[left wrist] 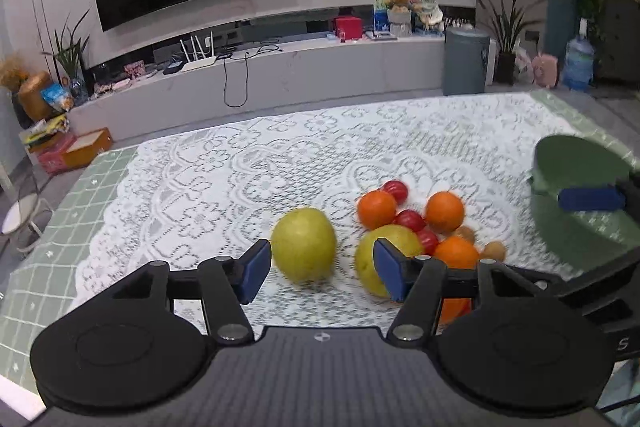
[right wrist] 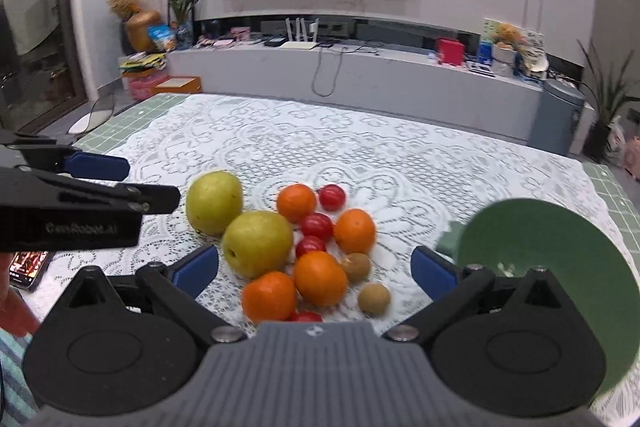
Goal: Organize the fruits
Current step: 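Close the left tool on one yellow-green pear while the right tool grasps the other pear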
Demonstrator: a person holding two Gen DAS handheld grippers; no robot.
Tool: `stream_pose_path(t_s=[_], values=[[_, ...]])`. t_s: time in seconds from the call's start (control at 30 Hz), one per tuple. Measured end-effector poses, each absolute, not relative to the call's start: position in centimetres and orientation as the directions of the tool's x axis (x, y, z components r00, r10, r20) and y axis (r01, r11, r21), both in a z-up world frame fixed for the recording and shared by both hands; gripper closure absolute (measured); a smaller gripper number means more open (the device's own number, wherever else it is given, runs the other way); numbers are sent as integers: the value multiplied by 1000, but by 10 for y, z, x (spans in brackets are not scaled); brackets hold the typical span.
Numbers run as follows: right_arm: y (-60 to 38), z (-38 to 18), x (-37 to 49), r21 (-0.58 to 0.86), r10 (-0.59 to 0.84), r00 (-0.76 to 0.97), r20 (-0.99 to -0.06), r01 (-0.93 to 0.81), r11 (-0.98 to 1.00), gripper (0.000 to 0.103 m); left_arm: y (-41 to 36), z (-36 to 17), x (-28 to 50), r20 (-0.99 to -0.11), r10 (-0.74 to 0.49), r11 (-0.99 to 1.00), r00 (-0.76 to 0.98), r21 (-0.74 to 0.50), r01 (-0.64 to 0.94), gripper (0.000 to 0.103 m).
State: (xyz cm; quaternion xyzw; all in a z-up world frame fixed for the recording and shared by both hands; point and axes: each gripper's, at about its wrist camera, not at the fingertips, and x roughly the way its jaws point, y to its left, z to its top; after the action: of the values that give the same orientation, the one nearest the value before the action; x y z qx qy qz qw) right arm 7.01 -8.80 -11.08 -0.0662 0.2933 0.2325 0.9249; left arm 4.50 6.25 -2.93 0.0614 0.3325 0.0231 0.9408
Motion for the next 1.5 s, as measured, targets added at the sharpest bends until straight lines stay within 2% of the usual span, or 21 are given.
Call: stream_pose_path(t_s=[0.13,0.2,0.3,0.4,0.47,0.57,0.7,0.77,0.87,1.0,1.5], values=[[-70,-112,85,-26,377,708,-597,-487,873,4,68,-36,52,-623,118,985,773,170,-14,28],[-65,-115,92,-14,385,684,-619,-500,866,4,73,-38,54,-617,131,981,776,193,-12,22],[-60,-119,98,9,406,664,-628,-515,857,4,83,-40,61,-622,156,980,767,193,-42,19],[-51,-123,103,-3,408,645,-645,-537,844,4,96,-43,69,-649,133,987,749,155,-40,19],[-46,-125,104,-15,420,637,-646,-560,828,5,104,-45,73,-674,75,995,735,100,-10,19],[-38,-128,105,-43,420,635,-648,-581,812,14,115,-46,76,-686,-21,1000,727,-3,26,21],[-33,-131,106,-30,457,634,-624,-604,796,14,118,-52,81,-687,-48,999,725,-23,44,21],[-27,-133,109,-51,438,631,-641,-604,796,16,121,-55,85,-697,-67,998,714,-47,48,21],[-19,-137,117,-60,421,616,-666,-607,792,31,127,-62,93,-707,-93,995,701,-100,31,21],[-15,-144,125,-43,414,596,-688,-603,797,31,133,-71,104,-714,-132,985,687,-171,11,19],[-3,-164,138,-50,399,567,-721,-617,786,35,143,-94,134,-747,-192,965,636,-262,-17,19]])
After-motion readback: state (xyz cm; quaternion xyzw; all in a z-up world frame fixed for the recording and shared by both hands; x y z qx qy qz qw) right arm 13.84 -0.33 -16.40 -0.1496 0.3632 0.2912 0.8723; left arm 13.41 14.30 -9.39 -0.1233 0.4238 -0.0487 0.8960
